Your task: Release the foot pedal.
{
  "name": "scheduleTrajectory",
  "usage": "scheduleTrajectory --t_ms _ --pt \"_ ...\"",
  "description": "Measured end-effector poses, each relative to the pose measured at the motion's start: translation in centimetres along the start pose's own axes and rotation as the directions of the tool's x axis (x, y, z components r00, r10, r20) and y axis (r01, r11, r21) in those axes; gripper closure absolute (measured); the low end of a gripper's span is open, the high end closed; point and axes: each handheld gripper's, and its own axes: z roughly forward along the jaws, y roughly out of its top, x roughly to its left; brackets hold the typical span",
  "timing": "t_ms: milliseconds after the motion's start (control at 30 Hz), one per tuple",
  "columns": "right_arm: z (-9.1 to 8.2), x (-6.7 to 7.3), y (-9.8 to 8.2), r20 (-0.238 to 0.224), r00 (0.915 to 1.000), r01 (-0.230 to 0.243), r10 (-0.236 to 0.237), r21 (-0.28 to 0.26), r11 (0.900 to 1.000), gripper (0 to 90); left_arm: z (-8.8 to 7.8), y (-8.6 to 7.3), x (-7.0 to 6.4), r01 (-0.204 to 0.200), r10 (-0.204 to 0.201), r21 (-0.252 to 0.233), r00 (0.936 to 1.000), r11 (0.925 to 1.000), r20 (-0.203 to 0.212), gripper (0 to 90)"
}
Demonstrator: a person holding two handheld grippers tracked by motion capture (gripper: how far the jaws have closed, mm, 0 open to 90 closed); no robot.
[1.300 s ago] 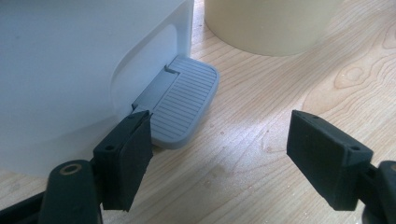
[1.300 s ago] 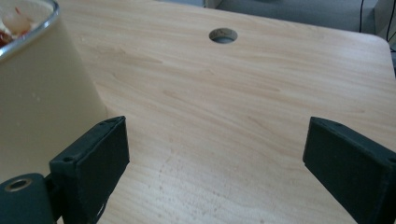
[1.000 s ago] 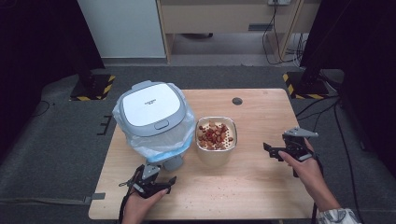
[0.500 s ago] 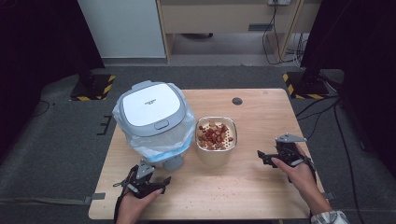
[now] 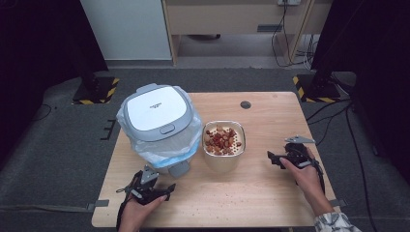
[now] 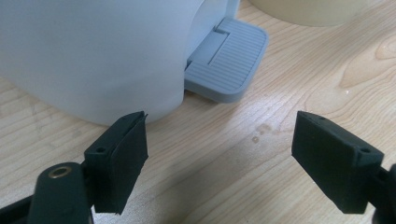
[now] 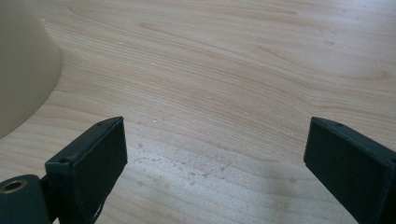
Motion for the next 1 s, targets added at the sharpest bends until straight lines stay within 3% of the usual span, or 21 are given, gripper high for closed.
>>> scheduleTrajectory --t_ms 333,533,633,1000 --pt "1.1 0.0 -0.5 0.007 0.9997 -0.025 0.025 0.017 1.0 5.4 0.0 -0.1 0.3 0.018 -0.018 0.002 0.9998 0.9998 -0.008 15.5" --pt "2.1 1.2 -1.0 0.03 0.9994 0.016 -0.018 0.076 0.997 3.9 0.0 -0.1 0.2 0.021 -0.021 0.004 0.9998 0.9998 -0.002 15.2" --pt "2.2 1.9 -1.2 0.027 0.9982 0.051 -0.053 0.065 0.997 2.4 -0.1 -0.1 0.3 0.025 -0.025 0.001 0.9997 0.9997 -0.005 14.7" --pt "1.3 2.6 -2.1 0.008 0.9979 0.064 -0.065 0.068 0.996 1.9 0.0 -0.2 0.5 0.035 -0.035 0.01 0.9992 0.9993 -0.019 14.0"
